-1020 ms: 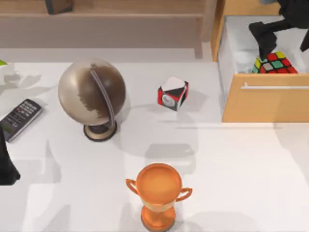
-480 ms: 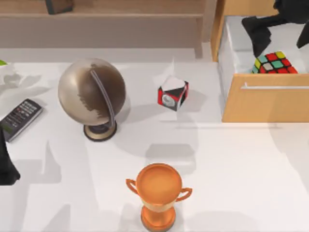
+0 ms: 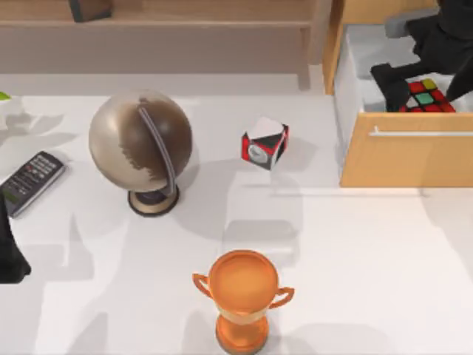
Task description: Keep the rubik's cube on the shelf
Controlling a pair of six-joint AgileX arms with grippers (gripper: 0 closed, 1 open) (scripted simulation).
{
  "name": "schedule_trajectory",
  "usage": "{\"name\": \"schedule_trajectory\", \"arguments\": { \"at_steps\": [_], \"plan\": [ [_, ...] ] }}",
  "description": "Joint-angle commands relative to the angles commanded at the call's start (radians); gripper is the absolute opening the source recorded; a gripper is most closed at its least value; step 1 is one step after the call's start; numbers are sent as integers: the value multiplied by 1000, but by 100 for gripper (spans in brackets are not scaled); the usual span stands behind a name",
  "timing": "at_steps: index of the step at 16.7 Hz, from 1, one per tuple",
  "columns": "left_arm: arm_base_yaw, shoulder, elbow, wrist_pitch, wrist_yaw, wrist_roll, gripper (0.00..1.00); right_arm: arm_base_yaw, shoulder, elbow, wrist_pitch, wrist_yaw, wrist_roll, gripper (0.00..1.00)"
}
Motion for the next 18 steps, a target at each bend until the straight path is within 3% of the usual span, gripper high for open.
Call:
{"name": "schedule_trajectory", "arguments": {
  "at_steps": [5,18],
  "plan": [
    [0,0,0,0,0,0,100,-1,11,-3,18,-2,-1,100],
    [0,0,0,0,0,0,100,-1,11,-3,18,-2,-1,2]
  ]
}}
